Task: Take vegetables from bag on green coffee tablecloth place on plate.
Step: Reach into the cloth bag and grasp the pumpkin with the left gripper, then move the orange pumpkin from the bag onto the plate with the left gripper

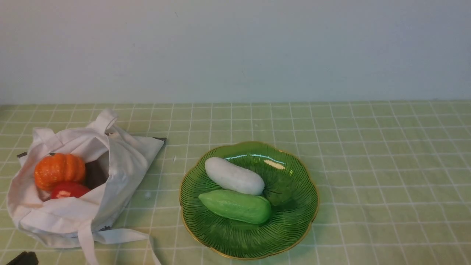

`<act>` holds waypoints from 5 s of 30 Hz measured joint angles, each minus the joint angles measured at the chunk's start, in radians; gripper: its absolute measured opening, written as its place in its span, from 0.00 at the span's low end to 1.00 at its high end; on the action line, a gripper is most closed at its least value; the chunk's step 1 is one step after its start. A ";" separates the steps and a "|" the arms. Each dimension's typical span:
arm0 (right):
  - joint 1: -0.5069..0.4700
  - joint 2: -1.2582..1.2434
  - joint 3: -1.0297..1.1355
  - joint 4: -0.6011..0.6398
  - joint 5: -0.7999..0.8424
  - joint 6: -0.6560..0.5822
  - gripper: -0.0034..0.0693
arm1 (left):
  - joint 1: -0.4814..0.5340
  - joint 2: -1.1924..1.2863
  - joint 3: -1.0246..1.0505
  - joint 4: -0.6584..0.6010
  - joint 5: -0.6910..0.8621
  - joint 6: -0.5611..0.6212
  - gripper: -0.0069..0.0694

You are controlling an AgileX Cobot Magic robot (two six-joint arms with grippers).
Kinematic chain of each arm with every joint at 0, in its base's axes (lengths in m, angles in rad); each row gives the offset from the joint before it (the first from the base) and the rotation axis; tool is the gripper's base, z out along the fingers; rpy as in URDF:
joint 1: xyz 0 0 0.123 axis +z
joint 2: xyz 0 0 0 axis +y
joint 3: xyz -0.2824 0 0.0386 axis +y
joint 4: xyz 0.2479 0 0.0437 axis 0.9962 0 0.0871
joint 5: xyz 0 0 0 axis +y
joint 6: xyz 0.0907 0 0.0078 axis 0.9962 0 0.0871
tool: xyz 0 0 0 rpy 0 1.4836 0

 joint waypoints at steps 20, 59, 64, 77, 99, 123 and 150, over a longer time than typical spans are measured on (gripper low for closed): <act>0.000 0.000 0.000 0.000 0.000 0.000 0.03 | 0.000 0.267 -0.588 -0.395 -0.092 0.295 0.08; 0.000 0.000 0.000 0.000 0.000 -0.001 0.03 | 0.162 1.556 -1.087 0.202 0.399 0.352 0.66; 0.000 0.000 0.000 0.000 0.000 -0.001 0.03 | 0.162 1.623 -1.087 0.204 0.376 0.431 0.91; 0.000 0.000 0.000 0.000 0.000 -0.001 0.03 | 0.162 1.717 -1.087 0.245 0.295 0.493 0.97; 0.000 0.000 0.000 0.000 0.000 -0.001 0.03 | 0.104 1.556 -1.089 0.246 0.374 0.321 0.83; 0.000 0.000 0.000 0.000 0.000 -0.001 0.03 | -0.437 1.425 -1.086 -0.282 0.453 0.297 0.83; 0.000 0.000 0.000 0.000 0.000 -0.001 0.03 | -0.507 1.712 -1.183 -0.278 0.331 0.311 0.99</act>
